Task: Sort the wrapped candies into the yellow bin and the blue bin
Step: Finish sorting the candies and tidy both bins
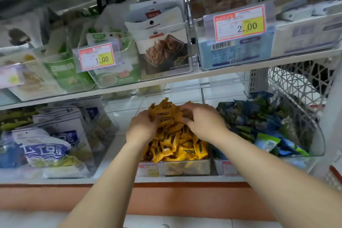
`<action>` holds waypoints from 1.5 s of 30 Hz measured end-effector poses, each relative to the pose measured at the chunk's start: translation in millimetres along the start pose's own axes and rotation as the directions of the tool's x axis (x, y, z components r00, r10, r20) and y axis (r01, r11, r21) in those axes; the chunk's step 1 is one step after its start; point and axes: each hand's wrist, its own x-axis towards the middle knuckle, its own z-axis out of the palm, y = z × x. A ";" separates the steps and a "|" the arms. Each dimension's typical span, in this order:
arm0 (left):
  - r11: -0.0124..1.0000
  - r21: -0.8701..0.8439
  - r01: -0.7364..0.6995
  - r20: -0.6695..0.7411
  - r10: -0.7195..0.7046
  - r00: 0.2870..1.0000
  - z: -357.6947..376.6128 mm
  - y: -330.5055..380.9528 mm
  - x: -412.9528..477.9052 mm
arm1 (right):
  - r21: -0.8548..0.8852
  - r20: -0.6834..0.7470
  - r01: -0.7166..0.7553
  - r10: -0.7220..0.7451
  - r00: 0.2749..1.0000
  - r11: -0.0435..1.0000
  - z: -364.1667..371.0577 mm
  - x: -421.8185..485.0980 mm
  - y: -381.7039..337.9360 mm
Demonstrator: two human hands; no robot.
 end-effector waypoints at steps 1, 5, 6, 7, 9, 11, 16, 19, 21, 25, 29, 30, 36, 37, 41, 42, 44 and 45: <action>0.999 0.043 -0.008 -0.003 0.008 1.000 -0.3 -1.2 -1.3 | -0.116 0.032 0.022 -0.018 0.999 0.993 3.5 -0.4 1.7; 0.989 0.114 -0.095 0.000 0.096 0.995 -2.7 -3.1 -0.8 | -0.256 0.096 0.046 -0.022 0.995 0.965 -1.0 -0.2 8.0; 0.985 0.121 -0.119 -0.003 0.120 0.993 -4.7 -1.8 0.6 | -0.242 0.097 0.048 -0.024 0.995 0.969 -5.6 -1.0 9.7; 0.980 0.132 -0.149 -0.007 0.151 0.988 -6.6 0.6 1.1 | -0.227 0.098 0.045 -0.023 0.995 0.973 -11.2 -3.1 12.2; 0.966 0.126 -0.226 -0.015 0.230 0.973 -8.6 9.5 -1.2 | -0.182 0.085 0.014 0.002 0.996 0.983 -24.5 -8.6 21.1; 0.944 0.080 -0.321 -0.016 0.323 0.946 -6.3 22.6 -7.3 | -0.104 0.072 -0.058 0.066 0.995 0.993 -40.1 -14.6 35.1; 0.855 -0.036 -0.517 0.038 0.518 0.854 21.5 62.5 -32.2 | -0.037 0.071 -0.135 0.137 0.988 0.990 -71.1 -41.6 74.1; 0.804 0.006 -0.594 0.076 0.592 0.802 44.5 79.6 -43.2 | -0.157 0.279 -0.051 0.094 0.956 0.986 -69.9 -65.8 85.1; 0.793 0.028 -0.609 0.130 0.601 0.789 55.1 83.8 -45.1 | -0.268 0.470 0.016 0.116 0.875 0.963 -61.4 -79.2 91.0; 0.782 -0.005 -0.623 0.147 0.617 0.773 59.3 82.2 -38.5 | -0.441 0.370 -0.020 0.202 0.907 0.897 -63.5 -86.4 109.6; 0.774 0.017 -0.634 0.152 0.624 0.766 60.0 87.1 -35.9 | -0.439 0.309 -0.205 0.361 0.880 0.875 -74.6 -83.3 121.6; 0.770 0.036 -0.637 0.145 0.627 0.766 60.3 89.8 -36.6 | -0.426 0.289 -0.226 0.369 0.883 0.876 -75.5 -83.0 121.9; 0.731 0.034 -0.682 0.135 0.672 0.728 63.2 120.6 -47.4 | -0.381 0.009 -0.282 0.308 0.951 0.881 -89.9 -95.5 122.8; 0.735 -0.002 -0.678 0.159 0.669 0.726 67.1 128.9 -46.4 | -0.373 -0.003 -0.303 0.325 0.946 0.877 -91.8 -100.0 125.8; 0.780 -0.113 -0.615 0.337 0.613 0.715 95.0 173.9 -24.4 | -0.309 0.043 -0.388 0.420 0.907 0.868 -87.0 -112.0 132.1; 0.775 -0.113 -0.622 0.373 0.613 0.696 104.5 186.0 -17.3 | -0.285 0.091 -0.417 0.458 0.884 0.863 -82.7 -113.0 131.0; 0.770 -0.152 -0.620 0.386 0.624 0.680 123.1 208.6 -3.1 | -0.302 0.179 -0.445 0.509 0.842 0.843 -72.7 -111.8 130.0; 0.769 -0.168 -0.617 0.375 0.629 0.681 133.2 219.2 4.3 | -0.326 0.185 -0.446 0.519 0.834 0.833 -68.0 -111.2 130.7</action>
